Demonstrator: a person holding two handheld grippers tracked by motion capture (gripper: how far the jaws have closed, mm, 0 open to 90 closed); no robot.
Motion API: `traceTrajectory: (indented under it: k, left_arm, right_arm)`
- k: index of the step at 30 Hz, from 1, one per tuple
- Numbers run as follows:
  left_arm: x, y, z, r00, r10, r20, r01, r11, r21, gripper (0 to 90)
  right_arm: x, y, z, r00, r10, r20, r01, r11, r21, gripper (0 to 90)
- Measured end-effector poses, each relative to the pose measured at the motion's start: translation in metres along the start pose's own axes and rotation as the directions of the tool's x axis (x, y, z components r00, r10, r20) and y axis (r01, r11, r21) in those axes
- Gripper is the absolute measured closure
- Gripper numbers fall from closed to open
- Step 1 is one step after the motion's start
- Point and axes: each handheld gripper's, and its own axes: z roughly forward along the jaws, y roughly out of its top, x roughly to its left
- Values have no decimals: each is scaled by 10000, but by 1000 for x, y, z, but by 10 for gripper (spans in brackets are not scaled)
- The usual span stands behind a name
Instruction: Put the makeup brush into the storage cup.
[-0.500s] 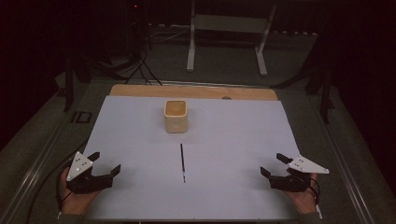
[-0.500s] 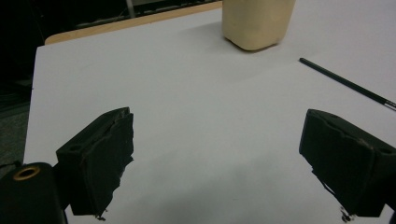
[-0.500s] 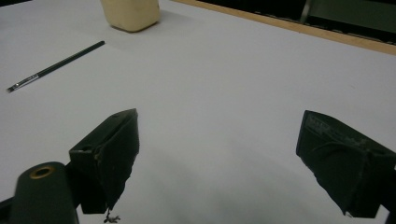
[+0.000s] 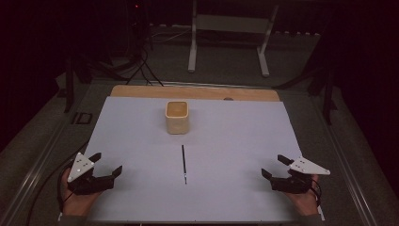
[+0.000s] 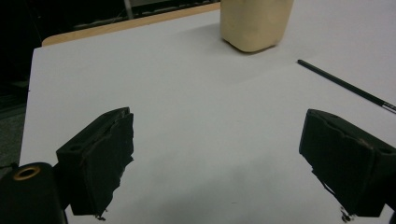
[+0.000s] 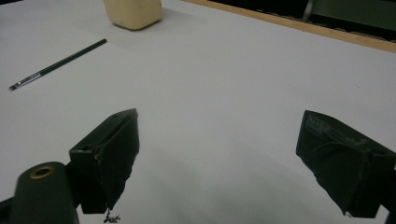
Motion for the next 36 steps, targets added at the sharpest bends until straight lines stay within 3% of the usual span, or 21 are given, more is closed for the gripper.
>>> traceTrajectory:
  k: [29,36]
  left_arm:
    - [-12,5,5,9996,99,282,-101,9999,76,109]
    - [-18,9,7,9995,-73,311,69,9999,137,106]
  right_arm:
    - [3,2,4,9999,-52,-138,53,10000,76,134]
    - [3,2,5,9999,-36,-161,37,10000,64,134]
